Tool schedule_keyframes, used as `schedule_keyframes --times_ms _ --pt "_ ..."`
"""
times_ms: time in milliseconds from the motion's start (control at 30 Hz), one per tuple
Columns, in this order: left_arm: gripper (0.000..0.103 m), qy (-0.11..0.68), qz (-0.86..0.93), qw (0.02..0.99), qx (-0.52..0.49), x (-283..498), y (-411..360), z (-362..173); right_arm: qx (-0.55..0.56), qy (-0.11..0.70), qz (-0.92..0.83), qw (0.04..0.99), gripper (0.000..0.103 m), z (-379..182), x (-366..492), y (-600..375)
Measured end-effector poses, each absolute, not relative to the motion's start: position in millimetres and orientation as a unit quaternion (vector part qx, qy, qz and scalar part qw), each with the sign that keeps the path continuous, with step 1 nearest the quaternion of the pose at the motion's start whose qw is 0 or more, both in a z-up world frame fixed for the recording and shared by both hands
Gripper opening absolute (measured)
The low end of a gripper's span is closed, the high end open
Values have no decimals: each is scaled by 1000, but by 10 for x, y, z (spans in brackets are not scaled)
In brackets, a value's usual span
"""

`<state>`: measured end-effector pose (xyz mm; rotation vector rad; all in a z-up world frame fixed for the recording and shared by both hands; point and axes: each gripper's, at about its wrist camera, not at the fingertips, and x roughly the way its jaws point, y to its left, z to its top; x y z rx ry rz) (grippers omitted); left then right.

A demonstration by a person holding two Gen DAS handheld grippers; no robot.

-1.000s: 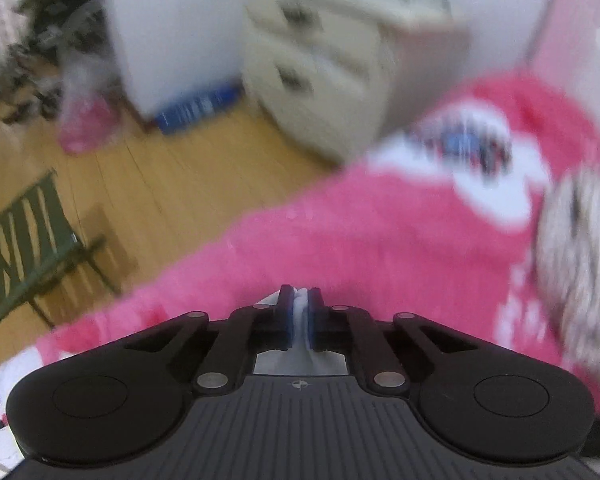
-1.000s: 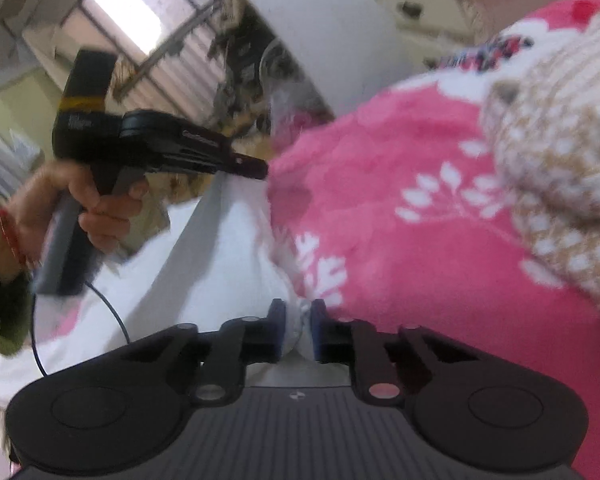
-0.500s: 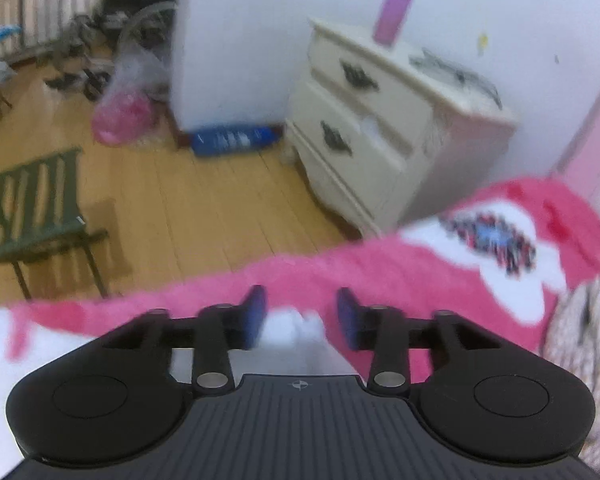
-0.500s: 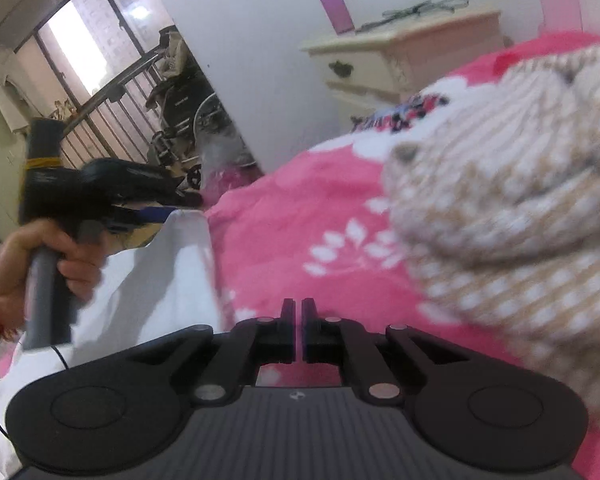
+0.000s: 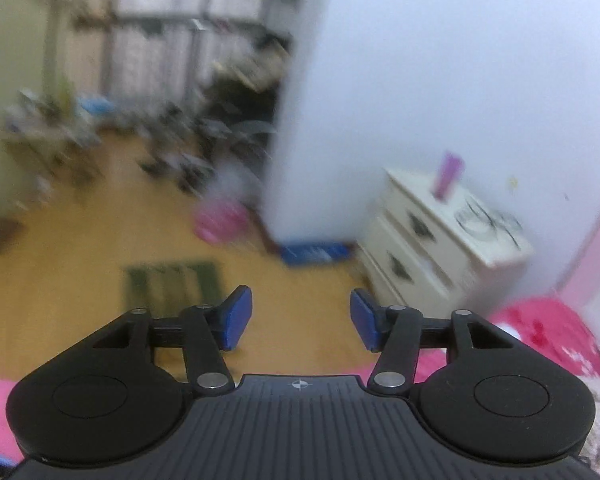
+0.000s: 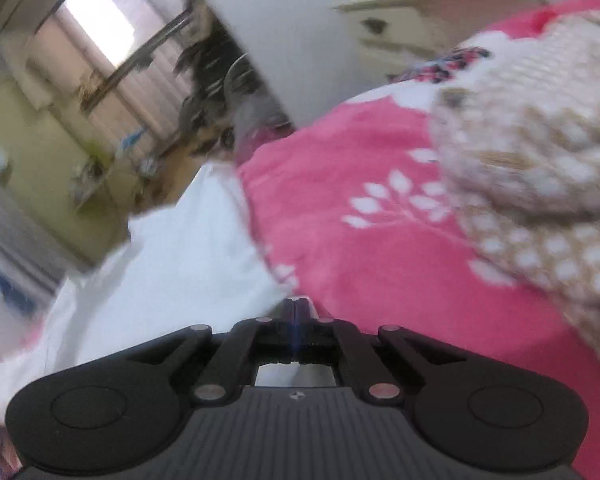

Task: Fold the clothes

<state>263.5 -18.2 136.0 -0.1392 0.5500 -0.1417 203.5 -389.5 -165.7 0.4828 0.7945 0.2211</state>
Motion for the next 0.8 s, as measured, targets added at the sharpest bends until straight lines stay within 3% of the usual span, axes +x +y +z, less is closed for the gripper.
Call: schedule_keyframes --times_ms 100,200,333,733,800 --pt "59 268 -13 963 -36 2196 239 1695 224 379 110 891 6 -1491 1940 -3827" --pt "59 319 16 948 -8 1870 428 1615 215 377 136 891 6 -1270 1884 -3663" --pt "59 393 -11 919 -5 1552 439 897 174 387 198 884 6 -1082 1903 -3186" --pt "57 496 -90 864 8 1453 263 -1123 66 448 348 821 12 -1155 1683 -1723" --pt "48 493 -93 865 -5 1463 299 -1083 32 441 361 821 13 -1135 1596 -1602"
